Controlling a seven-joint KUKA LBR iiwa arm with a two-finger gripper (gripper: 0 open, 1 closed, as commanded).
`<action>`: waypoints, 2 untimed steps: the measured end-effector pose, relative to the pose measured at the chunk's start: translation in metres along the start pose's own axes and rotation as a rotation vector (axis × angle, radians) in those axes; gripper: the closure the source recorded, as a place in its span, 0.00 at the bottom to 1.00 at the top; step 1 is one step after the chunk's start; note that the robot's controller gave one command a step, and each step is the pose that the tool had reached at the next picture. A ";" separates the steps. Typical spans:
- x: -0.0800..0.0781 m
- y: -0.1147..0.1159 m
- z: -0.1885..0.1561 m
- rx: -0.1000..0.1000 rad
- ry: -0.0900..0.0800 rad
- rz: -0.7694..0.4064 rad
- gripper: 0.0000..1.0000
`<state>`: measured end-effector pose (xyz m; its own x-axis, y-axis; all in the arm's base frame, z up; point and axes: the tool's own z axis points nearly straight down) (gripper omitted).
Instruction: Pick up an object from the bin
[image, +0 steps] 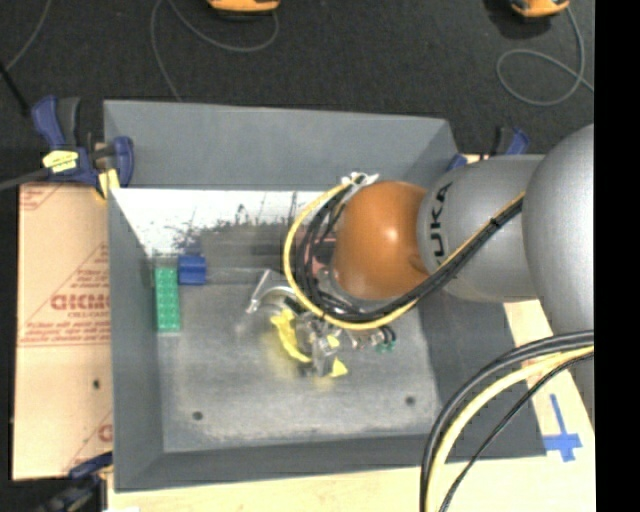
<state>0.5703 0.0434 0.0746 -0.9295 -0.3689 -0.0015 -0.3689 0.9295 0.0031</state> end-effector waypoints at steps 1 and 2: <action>-0.001 -0.004 -0.052 -0.002 0.008 0.000 1.00; -0.007 -0.009 -0.083 0.003 -0.007 -0.006 1.00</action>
Offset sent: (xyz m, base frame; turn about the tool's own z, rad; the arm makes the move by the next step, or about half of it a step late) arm 0.0181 -0.0143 0.0274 -0.0248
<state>0.5801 0.0370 0.1576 -0.9272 -0.3744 -0.0087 -0.3744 0.9273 0.0004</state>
